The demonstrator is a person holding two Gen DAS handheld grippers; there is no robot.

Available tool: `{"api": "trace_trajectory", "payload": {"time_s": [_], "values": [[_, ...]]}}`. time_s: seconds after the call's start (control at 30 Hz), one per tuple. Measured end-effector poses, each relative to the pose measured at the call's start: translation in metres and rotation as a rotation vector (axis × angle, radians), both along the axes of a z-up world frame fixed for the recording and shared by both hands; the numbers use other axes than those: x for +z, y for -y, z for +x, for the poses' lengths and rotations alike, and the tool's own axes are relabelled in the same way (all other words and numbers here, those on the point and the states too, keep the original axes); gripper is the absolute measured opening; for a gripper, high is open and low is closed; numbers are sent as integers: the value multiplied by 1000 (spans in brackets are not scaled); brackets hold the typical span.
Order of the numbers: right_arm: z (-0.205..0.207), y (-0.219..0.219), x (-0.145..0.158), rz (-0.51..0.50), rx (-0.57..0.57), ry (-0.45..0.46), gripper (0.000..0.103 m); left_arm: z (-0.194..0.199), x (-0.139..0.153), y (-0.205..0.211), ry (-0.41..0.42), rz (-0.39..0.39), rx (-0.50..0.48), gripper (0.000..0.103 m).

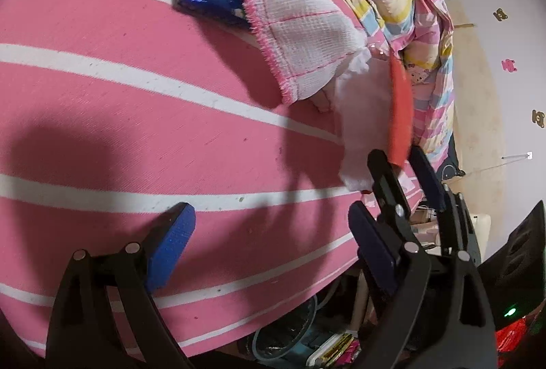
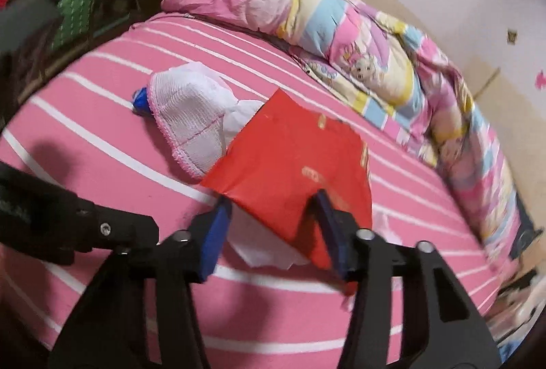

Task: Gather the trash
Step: 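Grasp the red paper bag with right tool while left grasps white tissue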

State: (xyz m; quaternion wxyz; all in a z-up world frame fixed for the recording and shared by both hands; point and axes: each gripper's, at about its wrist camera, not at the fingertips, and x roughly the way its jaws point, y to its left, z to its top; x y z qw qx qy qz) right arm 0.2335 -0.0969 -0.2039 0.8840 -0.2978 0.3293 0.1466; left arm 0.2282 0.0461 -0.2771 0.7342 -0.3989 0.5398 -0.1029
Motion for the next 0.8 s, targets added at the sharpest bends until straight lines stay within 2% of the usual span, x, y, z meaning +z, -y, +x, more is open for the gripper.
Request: {"api": "trace_trajectory", "payload": {"time_s": [0.03, 0.07, 0.27, 0.33, 0.47, 0.53, 0.67, 0.8], "values": [[1, 1, -1, -6, 1, 5, 32, 3, 1, 2, 1, -3, -4, 88], [2, 2, 0, -7, -3, 10, 29, 4, 2, 5, 6, -6, -9, 88], [-3, 21, 11, 50, -47, 51, 24, 14, 8, 24, 46, -55, -35, 88], [-5, 29, 18, 82, -56, 63, 22, 15, 12, 32, 65, -80, -44, 88], [-10, 47, 32, 157, -95, 84, 13, 19, 17, 49, 110, -143, -58, 88], [-12, 60, 41, 203, -127, 94, 12, 24, 17, 56, 116, -150, -60, 88], [-13, 81, 55, 270, -169, 101, 11, 37, 15, 67, 117, -117, -45, 88], [-17, 93, 64, 307, -184, 111, 10, 51, 15, 76, 146, -7, -41, 87]]}}
